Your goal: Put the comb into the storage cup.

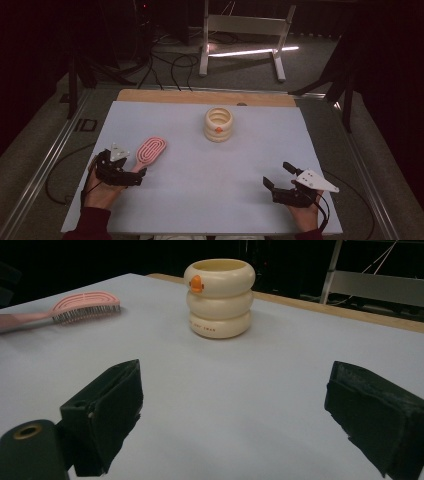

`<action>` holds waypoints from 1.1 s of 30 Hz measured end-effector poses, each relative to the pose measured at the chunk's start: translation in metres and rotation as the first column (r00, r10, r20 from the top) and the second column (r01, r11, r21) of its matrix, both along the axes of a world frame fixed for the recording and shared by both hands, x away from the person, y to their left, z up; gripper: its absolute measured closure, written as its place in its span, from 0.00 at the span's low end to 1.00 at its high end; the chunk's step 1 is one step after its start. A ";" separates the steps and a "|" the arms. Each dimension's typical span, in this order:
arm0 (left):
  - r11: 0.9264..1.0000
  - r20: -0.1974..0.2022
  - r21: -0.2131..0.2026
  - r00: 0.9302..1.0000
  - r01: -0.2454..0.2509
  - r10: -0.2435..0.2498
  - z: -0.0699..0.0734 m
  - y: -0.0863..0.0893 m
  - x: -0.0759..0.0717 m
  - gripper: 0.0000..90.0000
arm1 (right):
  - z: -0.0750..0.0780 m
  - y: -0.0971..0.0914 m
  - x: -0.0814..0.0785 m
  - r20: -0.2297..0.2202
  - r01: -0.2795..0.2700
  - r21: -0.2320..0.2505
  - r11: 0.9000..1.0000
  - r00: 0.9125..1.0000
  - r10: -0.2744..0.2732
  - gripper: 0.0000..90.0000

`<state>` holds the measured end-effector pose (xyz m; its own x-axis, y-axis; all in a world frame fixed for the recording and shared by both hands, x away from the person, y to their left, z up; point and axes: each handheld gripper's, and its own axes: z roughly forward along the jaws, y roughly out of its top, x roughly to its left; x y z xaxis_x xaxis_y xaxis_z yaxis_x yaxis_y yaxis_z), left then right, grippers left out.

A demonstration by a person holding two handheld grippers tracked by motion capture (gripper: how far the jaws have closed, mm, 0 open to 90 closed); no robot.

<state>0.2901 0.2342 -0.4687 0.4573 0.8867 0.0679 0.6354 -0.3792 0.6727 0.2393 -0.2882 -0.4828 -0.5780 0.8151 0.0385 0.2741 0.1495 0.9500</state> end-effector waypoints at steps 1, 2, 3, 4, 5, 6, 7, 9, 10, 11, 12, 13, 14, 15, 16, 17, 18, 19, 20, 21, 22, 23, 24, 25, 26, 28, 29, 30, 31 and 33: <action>1.000 -0.008 0.000 1.000 0.003 -0.003 -0.001 0.000 0.002 0.01 | 0.000 0.000 0.000 0.000 0.001 0.000 1.000 1.000 -0.001 0.09; 1.000 -0.017 0.003 1.000 0.005 -0.005 -0.002 -0.001 0.003 0.01 | 0.000 0.000 0.000 0.000 0.000 0.000 1.000 1.000 0.000 0.09; 1.000 -0.027 0.008 1.000 0.005 -0.005 -0.003 -0.001 0.005 0.01 | 0.000 0.000 0.000 -0.001 0.000 0.000 1.000 1.000 0.000 0.09; 1.000 -0.035 0.017 0.999 0.005 -0.005 -0.004 -0.002 0.007 0.01 | 0.000 0.000 0.000 0.000 0.000 -0.001 1.000 1.000 0.000 0.09; 1.000 -0.045 0.026 0.999 0.003 -0.002 -0.004 -0.003 0.009 0.01 | 0.000 0.000 0.000 -0.001 0.000 -0.002 1.000 1.000 0.000 0.09; 1.000 -0.054 0.028 0.999 0.003 -0.002 -0.005 -0.003 0.011 0.02 | 0.000 0.000 0.000 -0.002 0.000 -0.002 1.000 1.000 0.000 0.09; 0.999 -0.065 0.035 0.998 0.003 -0.001 -0.006 -0.004 0.013 0.02 | 0.000 0.000 0.000 -0.002 0.000 -0.003 1.000 1.000 0.000 0.09; 0.999 -0.076 0.042 0.997 0.006 -0.002 -0.007 -0.005 0.016 0.03 | 0.000 0.000 0.000 -0.001 0.000 -0.004 1.000 1.000 0.000 0.09; 0.999 -0.086 0.044 0.996 0.008 -0.004 -0.008 -0.006 0.018 0.03 | 0.000 0.000 0.000 -0.001 0.000 -0.005 1.000 1.000 0.000 0.09; 0.999 -0.098 0.046 0.995 0.009 -0.005 -0.008 -0.006 0.020 0.03 | 0.000 0.000 0.000 -0.003 0.000 -0.005 1.000 1.000 0.000 0.09; 0.999 -0.112 0.051 0.994 0.013 -0.007 -0.009 -0.007 0.021 0.03 | 0.000 0.000 0.000 -0.002 0.001 -0.008 1.000 1.000 -0.001 0.09; 0.999 -0.122 0.051 0.993 0.012 -0.006 -0.009 -0.008 0.023 0.03 | 0.000 0.000 0.000 -0.002 0.001 -0.007 1.000 1.000 -0.001 0.09; 0.999 -0.135 0.049 0.991 0.013 -0.006 -0.010 -0.008 0.024 0.03 | 0.000 0.000 0.000 -0.004 0.002 -0.006 1.000 1.000 -0.002 0.09; 0.998 -0.149 0.058 0.989 0.016 -0.007 -0.011 -0.009 0.026 0.03 | 0.000 0.000 0.000 -0.005 0.001 -0.005 1.000 1.000 -0.002 0.09; 0.998 -0.154 0.061 0.988 0.016 -0.006 -0.012 -0.009 0.027 0.03 | 0.000 0.000 0.000 -0.005 0.001 -0.005 1.000 1.000 -0.001 0.09; 0.998 -0.166 0.065 0.986 0.018 -0.007 -0.013 -0.010 0.029 0.03 | 0.000 0.000 0.000 -0.005 0.002 -0.005 1.000 1.000 -0.002 0.09; 0.998 -0.175 0.066 0.984 0.019 -0.007 -0.015 -0.010 0.030 0.03 | 0.000 0.000 0.000 -0.007 0.003 -0.004 1.000 1.000 -0.003 0.09; 0.997 -0.184 0.070 0.983 0.020 -0.007 -0.016 -0.010 0.032 0.03 | 0.000 -0.001 0.000 -0.006 0.002 -0.002 1.000 1.000 -0.002 0.09; 0.997 -0.194 0.072 0.981 0.020 -0.006 -0.017 -0.010 0.033 0.03 | 0.000 -0.001 0.000 -0.005 0.003 -0.004 1.000 1.000 -0.003 0.09; 0.997 -0.202 0.074 0.979 0.021 -0.006 -0.019 -0.011 0.035 0.03 | 0.000 -0.001 0.000 -0.005 0.004 -0.004 1.000 1.000 -0.004 0.09; 0.997 -0.211 0.078 0.977 0.023 -0.006 -0.020 -0.011 0.036 0.04 | 0.000 -0.001 0.000 -0.005 0.004 -0.005 1.000 1.000 -0.004 0.09; 0.997 -0.217 0.080 0.976 0.023 -0.005 -0.021 -0.011 0.037 0.04 | 0.000 -0.001 0.000 -0.006 0.003 -0.004 1.000 1.000 -0.003 0.09; 0.997 -0.223 0.079 0.975 0.023 -0.004 -0.022 -0.011 0.038 0.05 | 0.000 -0.001 0.000 -0.007 0.003 -0.005 1.000 1.000 -0.003 0.09; 0.997 -0.228 0.079 0.974 0.024 -0.005 -0.023 -0.011 0.039 0.05 | 0.000 -0.001 0.000 -0.009 0.004 -0.006 1.000 1.000 -0.004 0.09; 0.997 -0.235 0.079 0.972 0.024 -0.005 -0.024 -0.011 0.040 0.05 | 0.000 0.000 0.000 -0.009 0.005 -0.006 1.000 1.000 -0.005 0.09; 0.997 -0.251 0.077 0.968 0.023 -0.003 -0.025 -0.011 0.041 0.06 | 0.000 -0.001 0.000 -0.008 0.004 -0.004 1.000 1.000 -0.004 0.09; 0.997 -0.260 0.074 0.966 0.025 -0.005 -0.026 -0.011 0.042 0.07 | 0.000 -0.001 0.000 -0.009 0.005 -0.003 1.000 1.000 -0.005 0.09; 0.996 -0.264 0.082 0.965 0.023 -0.001 -0.026 -0.011 0.042 0.07 | 0.000 -0.001 0.001 -0.008 0.005 -0.004 1.000 1.000 -0.005 0.09; 0.995 -0.267 0.094 0.964 0.023 0.003 -0.027 -0.012 0.043 0.09 | 0.000 -0.001 0.001 -0.008 0.006 -0.004 1.000 1.000 -0.006 0.09; 0.994 -0.272 0.108 0.962 0.017 0.013 -0.028 -0.013 0.043 0.12 | 0.000 -0.001 0.001 -0.008 0.009 -0.005 1.000 1.000 -0.009 0.09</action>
<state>0.3334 0.2209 -0.4965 0.4733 0.8801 0.0369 0.7877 -0.4416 0.4296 0.2399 -0.2892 -0.4831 -0.5702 0.8206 0.0394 0.2833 0.1514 0.9470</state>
